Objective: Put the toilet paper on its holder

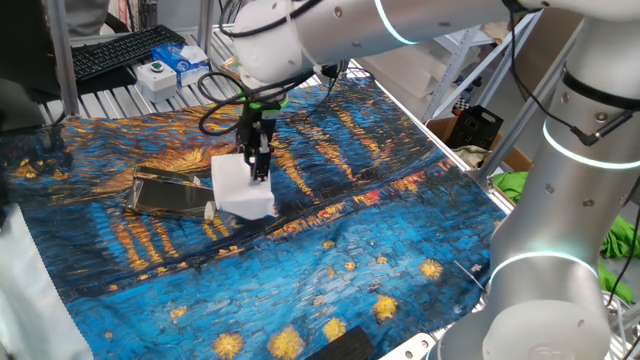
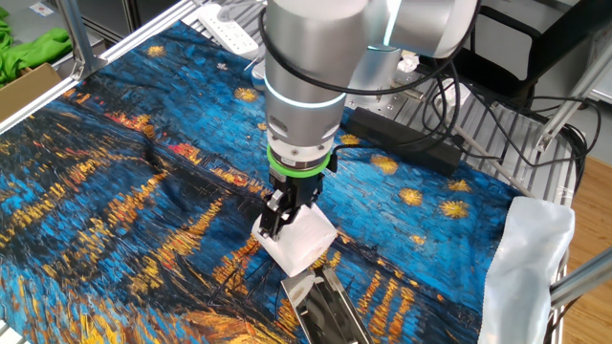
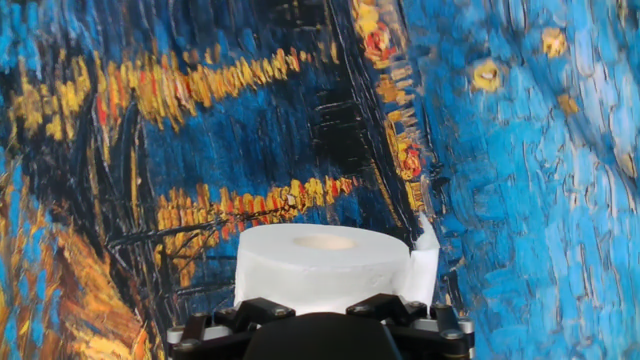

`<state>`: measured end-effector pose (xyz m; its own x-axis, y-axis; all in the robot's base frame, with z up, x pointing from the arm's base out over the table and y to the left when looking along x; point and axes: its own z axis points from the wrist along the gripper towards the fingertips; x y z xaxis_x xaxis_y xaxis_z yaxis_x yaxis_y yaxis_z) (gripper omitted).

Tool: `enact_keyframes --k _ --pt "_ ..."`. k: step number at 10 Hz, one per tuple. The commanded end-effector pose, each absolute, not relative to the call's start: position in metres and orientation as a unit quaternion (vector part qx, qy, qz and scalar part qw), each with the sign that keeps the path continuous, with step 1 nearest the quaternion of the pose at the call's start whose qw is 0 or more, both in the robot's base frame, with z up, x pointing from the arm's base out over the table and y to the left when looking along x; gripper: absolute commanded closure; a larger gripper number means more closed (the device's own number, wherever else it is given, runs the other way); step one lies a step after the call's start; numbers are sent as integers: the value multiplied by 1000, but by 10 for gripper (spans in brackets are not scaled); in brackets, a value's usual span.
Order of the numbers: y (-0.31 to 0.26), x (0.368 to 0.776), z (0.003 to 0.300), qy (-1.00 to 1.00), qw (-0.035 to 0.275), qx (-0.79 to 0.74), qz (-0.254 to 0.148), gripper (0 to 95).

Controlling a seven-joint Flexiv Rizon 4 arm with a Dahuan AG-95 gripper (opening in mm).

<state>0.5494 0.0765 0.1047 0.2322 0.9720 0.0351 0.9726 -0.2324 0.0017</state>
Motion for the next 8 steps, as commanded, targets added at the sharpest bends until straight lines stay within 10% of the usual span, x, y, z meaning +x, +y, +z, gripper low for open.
enact_keyframes --k 1,8 --pt "81 551 98 -572 17 -820 -27 950" --pt "100 556 90 -535 22 -844 -33 950"
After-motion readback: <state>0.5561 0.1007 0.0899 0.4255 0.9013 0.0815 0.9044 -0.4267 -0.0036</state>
